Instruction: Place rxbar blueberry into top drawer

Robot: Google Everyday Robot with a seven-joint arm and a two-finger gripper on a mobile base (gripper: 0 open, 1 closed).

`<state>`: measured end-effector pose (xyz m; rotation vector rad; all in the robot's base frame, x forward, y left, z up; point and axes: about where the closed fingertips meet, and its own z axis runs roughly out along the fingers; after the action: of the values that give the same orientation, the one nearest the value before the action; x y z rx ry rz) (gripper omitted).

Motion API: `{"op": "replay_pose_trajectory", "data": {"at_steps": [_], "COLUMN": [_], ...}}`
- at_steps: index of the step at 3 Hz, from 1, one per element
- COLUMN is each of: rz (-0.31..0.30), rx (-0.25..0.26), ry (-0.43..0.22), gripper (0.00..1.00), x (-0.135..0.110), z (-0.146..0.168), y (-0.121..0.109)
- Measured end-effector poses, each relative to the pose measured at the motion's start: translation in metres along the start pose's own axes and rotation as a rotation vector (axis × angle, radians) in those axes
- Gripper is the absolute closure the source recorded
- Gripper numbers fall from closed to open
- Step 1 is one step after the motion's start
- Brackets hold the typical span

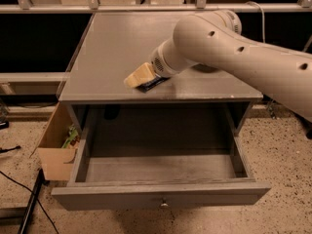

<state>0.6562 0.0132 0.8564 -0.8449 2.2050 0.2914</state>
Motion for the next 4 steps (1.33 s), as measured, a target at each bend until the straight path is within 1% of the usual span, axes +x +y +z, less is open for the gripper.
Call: {"op": "replay_pose_trajectory", "data": {"at_steps": [1,2,3,4], "rz": [-0.018,-0.015,-0.007,0.014], "rx": [0.023,0.039,0.041,0.031], "ry": [0.007,0.034,0.054,0.082], "gripper": [0.0,0.0,0.0,0.0], "x": [0.002,0.008,0.011,0.018], "z": [0.008,0.02,0.028,0.037], "y": [-0.002,-0.007,-0.011,-0.015]}}
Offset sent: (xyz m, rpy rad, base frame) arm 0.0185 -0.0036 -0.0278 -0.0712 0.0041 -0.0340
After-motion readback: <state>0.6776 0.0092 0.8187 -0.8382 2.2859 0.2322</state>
